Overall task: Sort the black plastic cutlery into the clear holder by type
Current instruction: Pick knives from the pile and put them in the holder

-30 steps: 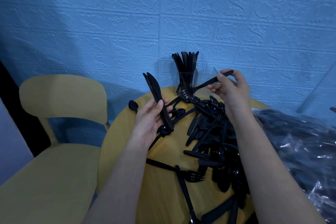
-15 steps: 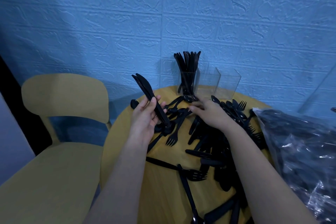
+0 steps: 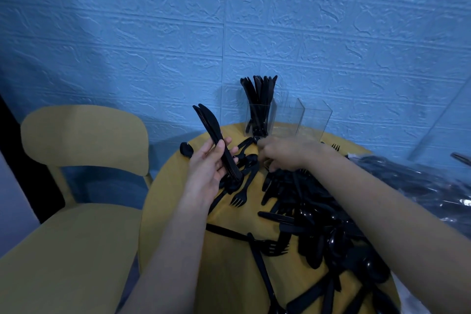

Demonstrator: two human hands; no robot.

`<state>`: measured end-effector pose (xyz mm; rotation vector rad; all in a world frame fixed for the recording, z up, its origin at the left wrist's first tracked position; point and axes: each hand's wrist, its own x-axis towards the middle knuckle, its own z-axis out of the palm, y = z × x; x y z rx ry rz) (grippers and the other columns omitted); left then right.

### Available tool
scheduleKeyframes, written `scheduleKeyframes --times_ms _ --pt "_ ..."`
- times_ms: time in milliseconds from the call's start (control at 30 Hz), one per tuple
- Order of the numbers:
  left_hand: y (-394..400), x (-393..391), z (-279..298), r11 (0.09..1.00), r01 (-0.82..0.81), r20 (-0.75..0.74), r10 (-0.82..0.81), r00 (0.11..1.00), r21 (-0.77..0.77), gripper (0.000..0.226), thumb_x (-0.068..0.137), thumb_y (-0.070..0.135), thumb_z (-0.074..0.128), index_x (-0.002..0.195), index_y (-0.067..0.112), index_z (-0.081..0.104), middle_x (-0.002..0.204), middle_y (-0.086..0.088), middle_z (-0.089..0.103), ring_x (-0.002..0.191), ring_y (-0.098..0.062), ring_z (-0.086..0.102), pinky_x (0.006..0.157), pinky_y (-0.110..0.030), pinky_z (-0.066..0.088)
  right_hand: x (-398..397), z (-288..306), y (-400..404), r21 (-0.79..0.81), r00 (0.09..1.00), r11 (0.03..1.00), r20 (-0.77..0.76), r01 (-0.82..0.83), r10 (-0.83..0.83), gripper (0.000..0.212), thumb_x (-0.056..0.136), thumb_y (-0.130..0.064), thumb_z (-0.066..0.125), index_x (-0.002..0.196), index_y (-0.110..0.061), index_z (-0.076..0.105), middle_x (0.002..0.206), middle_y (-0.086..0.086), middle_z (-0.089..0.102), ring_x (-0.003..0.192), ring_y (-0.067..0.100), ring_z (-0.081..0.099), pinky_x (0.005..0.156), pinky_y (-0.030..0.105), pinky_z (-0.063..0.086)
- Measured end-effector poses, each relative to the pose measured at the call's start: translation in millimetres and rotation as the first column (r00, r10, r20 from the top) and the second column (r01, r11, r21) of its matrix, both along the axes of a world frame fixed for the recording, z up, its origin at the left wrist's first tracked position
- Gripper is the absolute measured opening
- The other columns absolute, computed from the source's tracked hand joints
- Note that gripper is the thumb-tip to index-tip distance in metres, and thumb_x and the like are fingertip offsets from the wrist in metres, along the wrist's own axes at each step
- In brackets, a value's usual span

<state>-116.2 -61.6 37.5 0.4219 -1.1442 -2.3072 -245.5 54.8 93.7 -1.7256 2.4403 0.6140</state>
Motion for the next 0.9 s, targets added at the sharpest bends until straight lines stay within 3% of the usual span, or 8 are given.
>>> scheduleKeyframes --times_ms 100,167,300,433,633,733,800,900 --pt "0 0 -1 1.0 0.013 -0.007 -0.013 1.0 -0.009 0.027 0.095 0.008 0.05 0.121 0.012 0.057 0.095 0.001 0.069 0.075 -0.01 0.07 0.065 -0.024 0.057 3 4 -6 0.134 0.987 0.991 0.156 0.015 -0.036 0.039 0.09 -0.03 0.062 0.128 -0.024 0.056 0.12 -0.001 0.042 0.119 0.021 0.043 0.086 0.031 0.041" --pt "0 -2 -2 1.0 0.023 -0.007 -0.023 1.0 -0.011 0.026 0.095 0.008 0.05 0.12 0.013 0.058 0.092 0.002 0.071 0.076 -0.01 0.07 0.065 -0.024 0.057 5 3 -6 0.223 0.982 0.974 0.177 0.027 -0.068 0.05 0.086 -0.033 0.067 0.133 -0.025 0.051 0.129 0.001 0.04 0.123 0.023 0.041 0.093 0.034 0.043" --pt "0 -3 -3 0.999 0.038 -0.011 -0.039 0.999 -0.031 0.027 0.095 0.009 0.05 0.119 0.014 0.059 0.088 0.005 0.073 0.078 -0.011 0.07 0.065 -0.024 0.057 13 -4 -6 0.333 1.0 0.943 -0.004 -0.004 0.006 0.048 0.085 -0.029 0.066 0.128 -0.02 0.048 0.136 0.004 0.038 0.121 0.026 0.043 0.09 0.041 0.049" --pt "0 -3 -4 0.999 0.037 -0.018 -0.038 0.999 -0.034 0.025 0.095 0.008 0.05 0.117 0.015 0.06 0.091 0.003 0.072 0.078 -0.011 0.07 0.066 -0.025 0.057 20 -11 -3 0.325 0.975 0.937 -0.134 -0.126 0.177 0.046 0.088 -0.025 0.062 0.131 -0.015 0.049 0.148 0.008 0.03 0.126 0.027 0.04 0.086 0.037 0.047" --pt "1 -4 -5 0.998 0.039 -0.02 -0.04 0.999 -0.041 0.025 0.095 0.009 0.05 0.117 0.015 0.06 0.089 0.004 0.072 0.077 -0.011 0.07 0.065 -0.024 0.057 11 -11 12 0.083 0.971 0.97 -0.053 -0.229 0.233 0.042 0.09 -0.021 0.056 0.13 -0.013 0.047 0.124 0.003 0.049 0.113 0.024 0.049 0.084 0.038 0.046" --pt "0 -5 -5 0.999 0.039 -0.022 -0.04 0.999 -0.038 0.025 0.095 0.008 0.05 0.117 0.014 0.061 0.09 0.003 0.072 0.077 -0.011 0.07 0.065 -0.025 0.057 5 -7 23 -0.168 0.985 0.974 0.057 -0.154 0.166 0.034 0.092 -0.021 0.052 0.125 -0.016 0.049 0.116 0.0 0.051 0.096 0.014 0.05 0.073 0.026 0.038" --pt "0 -5 -6 0.998 0.04 -0.021 -0.041 0.999 -0.04 0.025 0.095 0.008 0.05 0.117 0.014 0.061 0.09 0.003 0.072 0.077 -0.012 0.07 0.065 -0.025 0.057 0 -3 30 -0.358 0.986 0.931 0.111 -0.075 0.122 0.031 0.094 -0.02 0.053 0.125 -0.018 0.054 0.116 -0.004 0.054 0.087 0.004 0.044 0.067 0.016 0.029" --pt "0 -5 -6 0.998 0.037 -0.021 -0.038 0.999 -0.043 0.025 0.094 0.008 0.05 0.117 0.014 0.06 0.09 0.003 0.072 0.076 -0.011 0.07 0.064 -0.025 0.057 -7 4 35 -0.605 0.971 0.79 0.234 0.098 0.058 0.026 0.092 -0.015 0.057 0.117 -0.015 0.064 0.105 -0.006 0.064 0.074 -0.008 0.045 0.066 0.004 0.03"
